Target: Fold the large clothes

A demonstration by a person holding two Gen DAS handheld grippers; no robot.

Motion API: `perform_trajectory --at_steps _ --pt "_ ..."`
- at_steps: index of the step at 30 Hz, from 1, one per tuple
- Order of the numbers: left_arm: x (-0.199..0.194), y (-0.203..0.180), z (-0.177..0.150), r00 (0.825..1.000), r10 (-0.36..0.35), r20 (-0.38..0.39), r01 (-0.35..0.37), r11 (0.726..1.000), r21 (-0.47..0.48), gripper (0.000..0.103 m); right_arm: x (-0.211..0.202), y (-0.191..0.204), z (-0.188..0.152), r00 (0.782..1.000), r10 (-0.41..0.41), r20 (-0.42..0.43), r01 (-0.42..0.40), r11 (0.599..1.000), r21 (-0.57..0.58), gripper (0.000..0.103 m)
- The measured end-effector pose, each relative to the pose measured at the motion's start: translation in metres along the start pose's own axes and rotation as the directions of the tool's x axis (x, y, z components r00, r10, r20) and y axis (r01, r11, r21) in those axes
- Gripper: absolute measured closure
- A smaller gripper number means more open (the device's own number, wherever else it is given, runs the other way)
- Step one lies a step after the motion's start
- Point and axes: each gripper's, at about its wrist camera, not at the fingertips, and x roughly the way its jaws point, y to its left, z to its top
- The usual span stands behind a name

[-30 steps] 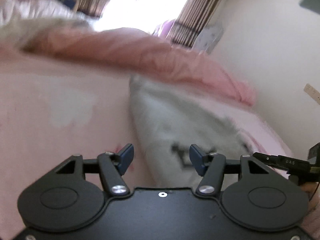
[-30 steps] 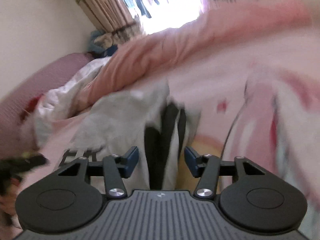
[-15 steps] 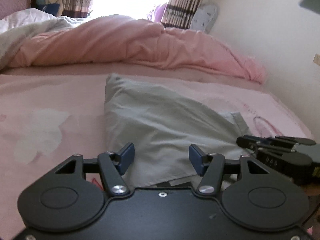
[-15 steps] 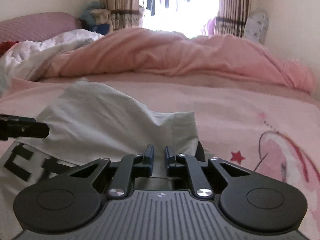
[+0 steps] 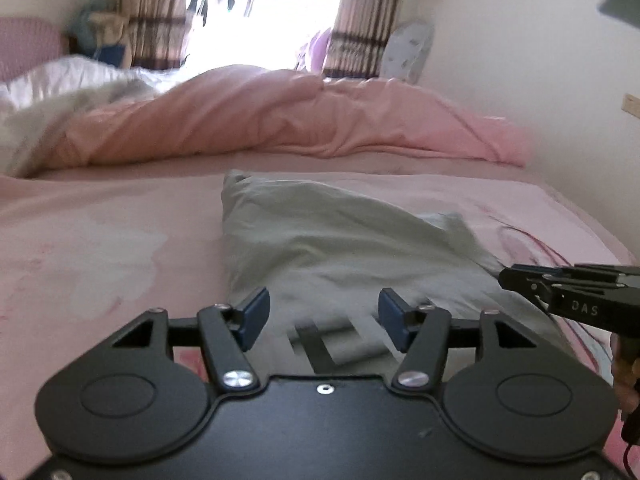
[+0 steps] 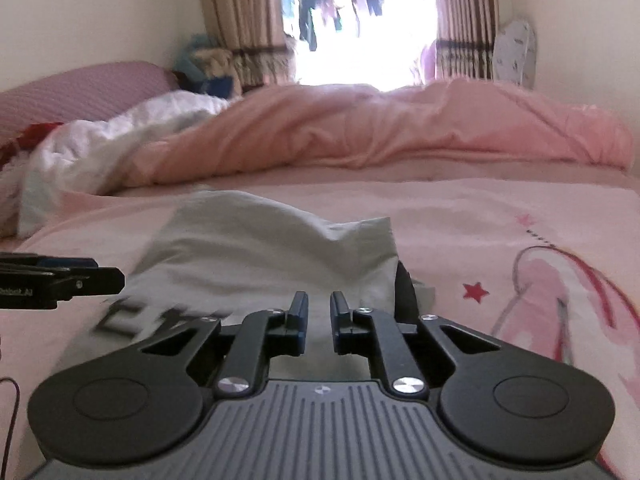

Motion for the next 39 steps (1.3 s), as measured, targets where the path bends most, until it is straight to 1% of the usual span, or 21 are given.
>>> perform_trajectory --at_steps 1,3,6,7,9,11,14,18,22,24,26,28,32,34,37,39 --pt "-0.015 -0.006 -0.010 1.000 -0.010 0.002 0.010 1.000 -0.004 0.043 -0.011 0.004 -0.010 1.000 0.002 -0.006 -0.002 1.000 -0.005 0.089" --pt "-0.033 -0.014 -0.029 1.000 -0.025 -0.010 0.025 0.999 -0.028 0.044 -0.024 0.009 -0.027 1.000 -0.008 -0.020 0.007 1.000 -0.006 0.089" --pt "-0.040 -0.020 -0.054 0.997 -0.072 -0.041 0.070 0.996 -0.054 0.045 -0.028 0.013 -0.044 0.997 -0.066 -0.034 0.066 0.998 -0.014 0.089" --pt "-0.039 -0.021 -0.062 0.996 -0.074 -0.052 0.071 0.995 -0.068 0.045 -0.028 0.013 -0.046 0.997 -0.074 -0.036 0.073 0.997 -0.011 0.089" --pt "-0.036 -0.025 -0.070 0.997 -0.052 -0.049 0.050 0.998 -0.045 0.045 -0.027 0.012 -0.050 0.996 -0.082 -0.027 0.082 0.997 0.000 0.090" --pt "-0.030 -0.026 -0.075 0.997 -0.033 -0.066 0.030 0.999 -0.042 0.045 -0.024 0.010 -0.052 0.996 -0.085 -0.030 0.086 0.996 0.009 0.090" --pt "-0.022 -0.025 -0.079 0.997 -0.026 -0.073 0.024 0.999 -0.031 0.044 -0.022 0.010 -0.055 0.996 -0.087 -0.027 0.087 0.996 0.019 0.090" --pt "-0.022 -0.028 -0.075 0.997 -0.024 -0.073 0.021 0.999 -0.036 0.044 -0.026 0.010 -0.055 0.995 -0.099 -0.030 0.100 0.995 0.023 0.090" --pt "-0.035 -0.037 -0.069 0.998 0.012 -0.061 -0.015 0.999 -0.040 0.044 -0.042 0.012 -0.052 0.995 -0.091 -0.030 0.092 0.995 0.046 0.089" --pt "-0.047 -0.041 -0.071 0.999 0.005 -0.052 -0.007 0.999 -0.049 0.037 -0.052 0.015 -0.052 0.995 -0.093 -0.024 0.094 0.995 0.042 0.085" --pt "-0.060 -0.047 -0.075 0.998 0.025 -0.055 -0.027 0.999 -0.041 0.036 -0.064 0.018 -0.054 0.995 -0.098 -0.014 0.098 0.995 0.034 0.084" --pt "-0.076 -0.053 -0.080 0.998 0.050 -0.038 -0.051 0.998 -0.033 0.036 -0.077 0.021 -0.056 0.995 -0.101 -0.004 0.101 0.995 0.029 0.084" --pt "-0.096 -0.060 -0.099 0.998 0.058 -0.030 -0.060 0.997 -0.053 0.036 -0.091 0.026 -0.063 0.995 -0.095 0.005 0.095 0.995 0.020 0.081" --pt "-0.095 -0.062 -0.108 0.997 0.067 -0.042 -0.070 0.996 -0.053 0.036 -0.092 0.028 -0.068 0.996 -0.094 0.001 0.094 0.995 0.016 0.081" --pt "-0.082 -0.063 -0.121 0.993 0.072 -0.088 -0.078 0.995 -0.063 0.039 -0.084 0.027 -0.077 0.995 -0.101 -0.029 0.101 0.994 0.029 0.081" --pt "-0.078 -0.066 -0.127 0.992 0.092 -0.086 -0.096 0.995 -0.038 0.038 -0.075 0.023 -0.084 0.991 -0.119 -0.060 0.121 0.992 0.042 0.081"
